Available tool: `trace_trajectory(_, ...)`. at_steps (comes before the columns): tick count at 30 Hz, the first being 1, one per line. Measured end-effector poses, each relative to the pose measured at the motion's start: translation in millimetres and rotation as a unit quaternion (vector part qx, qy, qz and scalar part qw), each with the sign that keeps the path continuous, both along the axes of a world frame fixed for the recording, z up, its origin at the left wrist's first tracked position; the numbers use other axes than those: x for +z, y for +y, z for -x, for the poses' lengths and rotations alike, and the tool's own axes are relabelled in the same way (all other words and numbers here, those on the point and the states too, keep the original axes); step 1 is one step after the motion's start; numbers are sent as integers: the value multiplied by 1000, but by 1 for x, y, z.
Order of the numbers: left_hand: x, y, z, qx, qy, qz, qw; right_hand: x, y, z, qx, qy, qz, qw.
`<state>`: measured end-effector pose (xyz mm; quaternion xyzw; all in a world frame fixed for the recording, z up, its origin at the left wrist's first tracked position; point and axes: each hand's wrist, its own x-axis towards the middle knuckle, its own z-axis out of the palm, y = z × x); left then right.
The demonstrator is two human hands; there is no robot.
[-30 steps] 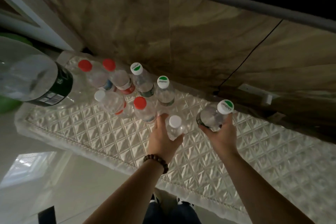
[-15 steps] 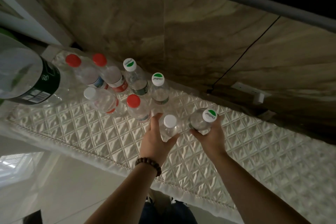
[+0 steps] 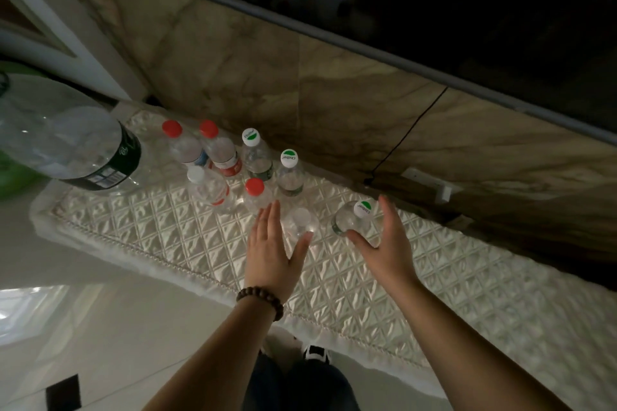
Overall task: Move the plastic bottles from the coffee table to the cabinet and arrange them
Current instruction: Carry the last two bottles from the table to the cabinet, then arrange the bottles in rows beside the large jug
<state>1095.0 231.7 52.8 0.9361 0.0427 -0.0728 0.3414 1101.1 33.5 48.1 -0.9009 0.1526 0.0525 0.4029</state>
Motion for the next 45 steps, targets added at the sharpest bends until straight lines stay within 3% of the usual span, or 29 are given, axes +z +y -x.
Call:
trace_trajectory(8, 66, 52, 17, 71, -37, -75, 994, 63, 32, 1, 111, -43, 7, 993)
trace_trajectory(15, 69, 114, 9, 124, -10, -109, 986, 82, 92, -37, 162, -85, 15, 983)
trace_trajectory(23, 49, 181, -31, 141, 2, -59, 988, 79, 196, -107, 232, -81, 45, 968)
trace_trajectory(29, 28, 231, -92, 112, -8, 4, 994, 67, 261, -171, 236, -26, 107, 966)
trace_trajectory(38, -2, 239, -186, 76, 17, 95, 992, 42, 270, -217, 251, 53, 174, 951)
trace_trajectory(45, -30, 220, -210, 78, 65, 116, 988, 33, 264, -227, 299, 94, 268, 911)
